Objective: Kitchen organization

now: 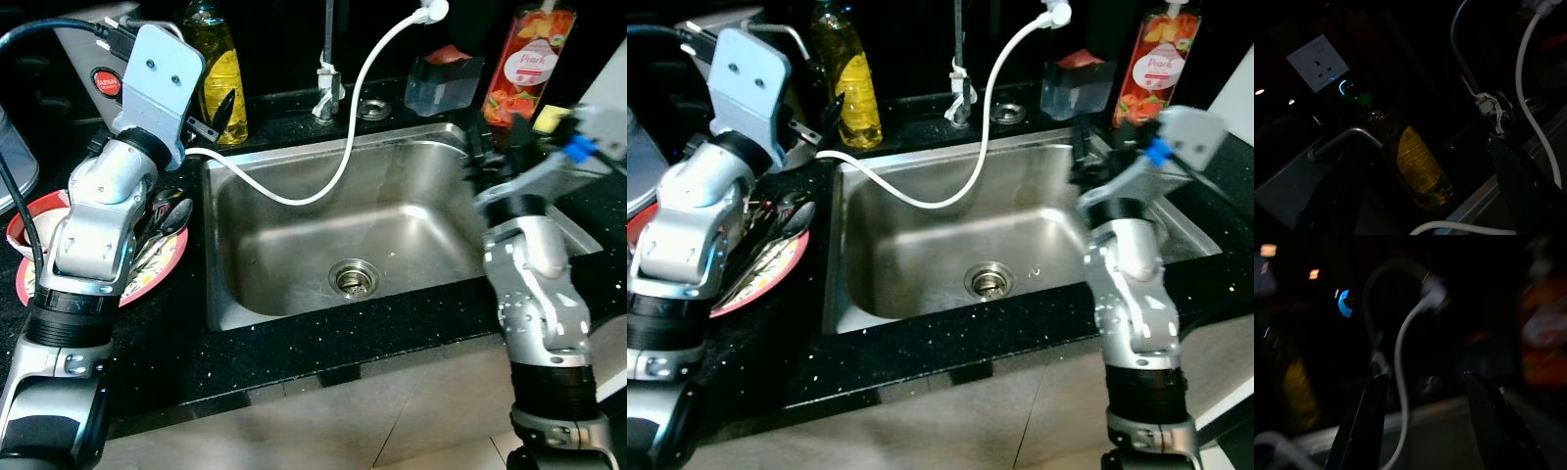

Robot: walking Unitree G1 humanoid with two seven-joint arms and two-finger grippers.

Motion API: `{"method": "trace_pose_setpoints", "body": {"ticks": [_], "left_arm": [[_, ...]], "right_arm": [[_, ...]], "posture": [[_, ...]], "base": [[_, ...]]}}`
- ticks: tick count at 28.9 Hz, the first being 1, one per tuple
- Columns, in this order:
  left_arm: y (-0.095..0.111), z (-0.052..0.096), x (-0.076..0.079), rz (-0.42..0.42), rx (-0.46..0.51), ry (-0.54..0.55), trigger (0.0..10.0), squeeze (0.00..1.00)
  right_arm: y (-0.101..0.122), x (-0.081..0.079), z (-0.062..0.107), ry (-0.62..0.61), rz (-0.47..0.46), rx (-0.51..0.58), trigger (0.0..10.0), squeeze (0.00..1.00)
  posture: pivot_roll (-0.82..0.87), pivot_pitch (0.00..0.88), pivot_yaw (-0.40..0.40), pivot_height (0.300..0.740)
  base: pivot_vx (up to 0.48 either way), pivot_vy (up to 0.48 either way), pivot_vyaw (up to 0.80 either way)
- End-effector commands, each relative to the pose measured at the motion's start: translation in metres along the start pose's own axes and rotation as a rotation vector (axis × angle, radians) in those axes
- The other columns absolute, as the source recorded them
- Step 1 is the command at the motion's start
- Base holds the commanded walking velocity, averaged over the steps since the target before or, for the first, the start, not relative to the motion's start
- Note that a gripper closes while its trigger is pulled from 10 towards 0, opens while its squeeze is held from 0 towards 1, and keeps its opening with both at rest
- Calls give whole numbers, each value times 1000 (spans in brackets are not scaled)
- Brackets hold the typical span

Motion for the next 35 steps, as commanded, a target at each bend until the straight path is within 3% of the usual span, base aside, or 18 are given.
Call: {"method": "trace_pose_setpoints", "body": {"ticks": [1,6,8,9,13,18,22,24,29,31,35], "left_arm": [[-6,4,-3,-35,-32,13,10000,0],[-15,9,-11,-68,-92,43,10000,0],[-27,14,-15,-76,-162,56,10000,0],[-38,19,-14,-87,-218,48,10000,0],[-45,30,-13,-118,-268,17,10000,0],[-47,34,-5,-143,-285,-43,10000,0],[-28,32,8,-245,-194,-136,10000,0],[-24,32,9,-240,-194,-148,10000,0],[-33,36,13,-261,-242,-216,10000,0],[-47,34,2,-287,-308,-164,10000,0],[-61,30,-6,-328,-362,-134,10000,0]], "right_arm": [[-23,-11,3,14,3,-107,10000,0],[-45,-32,5,73,32,-199,10000,0],[-53,-41,3,87,47,-222,10000,0],[-59,-50,-1,91,32,-247,10000,0],[-59,-64,-10,103,-14,-257,10000,0],[-57,-68,-14,112,-16,-252,10000,0],[-57,-69,-16,108,-13,-250,10000,0],[-58,-69,-16,103,-14,-252,10000,0],[-61,-67,-14,86,-20,-257,10000,0],[-61,-65,-11,74,-23,-258,10000,0],[-61,-63,-10,69,-19,-254,10000,0]], "posture": [[5,0,38,740],[32,0,18,740],[41,0,10,740],[60,0,-15,740],[81,0,-32,740],[106,0,-44,740],[116,0,-40,740],[117,0,-32,740],[109,0,-13,740],[97,0,0,740],[89,0,9,740]], "base": [[0,0,0],[0,0,0],[0,0,0],[0,0,0],[0,0,0],[0,0,0],[0,0,0],[0,0,0],[0,0,0],[0,0,0],[0,0,0]]}}
Point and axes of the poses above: a point about 5 cm out from each wrist's last joint towards the gripper, its own z axis pointing back from the gripper into the wrist, its own y axis along the axis of the wrist's last joint, x = y × z, the point moved 4 cm from there along -z, pointing out of the wrist towards the gripper, and after that the axes turned 3 degrees about -z, right-handed, at the moved point
